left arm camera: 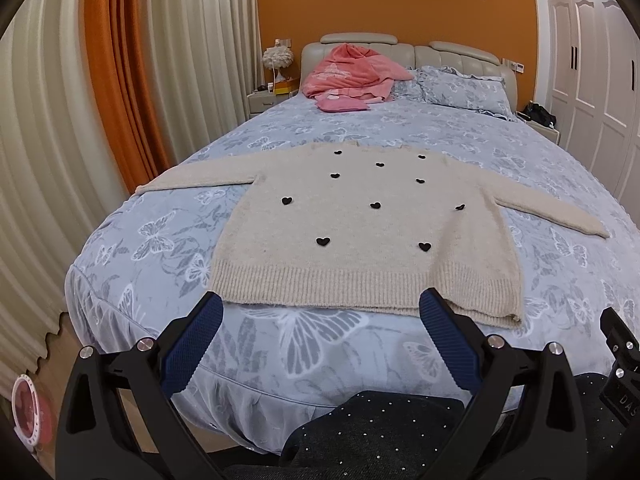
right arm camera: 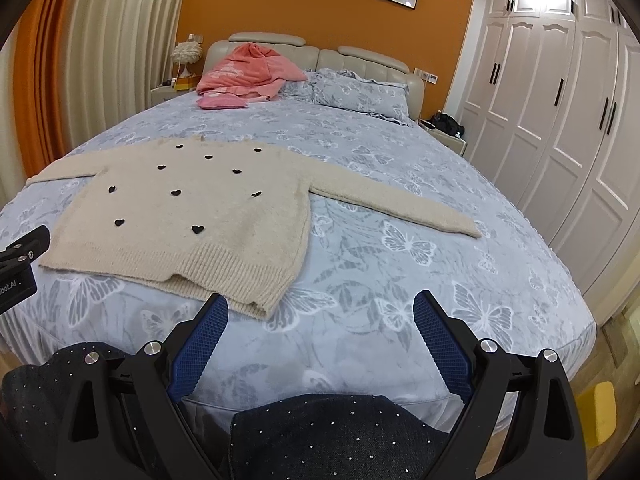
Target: Fold small clothes
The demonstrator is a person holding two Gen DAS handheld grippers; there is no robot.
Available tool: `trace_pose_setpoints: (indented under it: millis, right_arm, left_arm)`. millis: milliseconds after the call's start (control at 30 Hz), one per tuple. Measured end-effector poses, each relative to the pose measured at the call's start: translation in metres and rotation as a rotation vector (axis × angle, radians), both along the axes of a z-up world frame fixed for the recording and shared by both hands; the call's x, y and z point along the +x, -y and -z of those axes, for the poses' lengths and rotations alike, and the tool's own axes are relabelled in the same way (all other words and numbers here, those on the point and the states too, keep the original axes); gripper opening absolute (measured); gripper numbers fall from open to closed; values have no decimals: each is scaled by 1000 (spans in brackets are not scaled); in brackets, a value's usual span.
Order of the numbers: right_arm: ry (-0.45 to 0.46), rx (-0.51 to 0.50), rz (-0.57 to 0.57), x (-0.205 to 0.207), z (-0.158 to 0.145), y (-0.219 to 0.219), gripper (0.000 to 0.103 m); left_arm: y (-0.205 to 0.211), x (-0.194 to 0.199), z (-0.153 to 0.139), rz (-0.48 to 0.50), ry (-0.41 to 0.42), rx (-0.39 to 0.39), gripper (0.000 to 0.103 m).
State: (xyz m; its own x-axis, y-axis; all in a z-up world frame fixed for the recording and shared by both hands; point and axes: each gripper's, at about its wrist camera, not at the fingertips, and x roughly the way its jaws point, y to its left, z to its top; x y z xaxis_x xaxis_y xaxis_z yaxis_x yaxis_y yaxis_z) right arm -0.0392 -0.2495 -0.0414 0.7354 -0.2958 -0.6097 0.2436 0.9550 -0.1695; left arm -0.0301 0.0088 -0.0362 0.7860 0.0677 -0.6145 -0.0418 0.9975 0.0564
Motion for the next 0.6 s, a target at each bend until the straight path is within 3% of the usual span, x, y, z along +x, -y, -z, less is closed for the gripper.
trace_pose_setpoints:
  millis: [600]
  right_arm:
    - [10,3,0,-2,0,0,92]
  left_arm:
    - [12,-2,2,20,7,56,96]
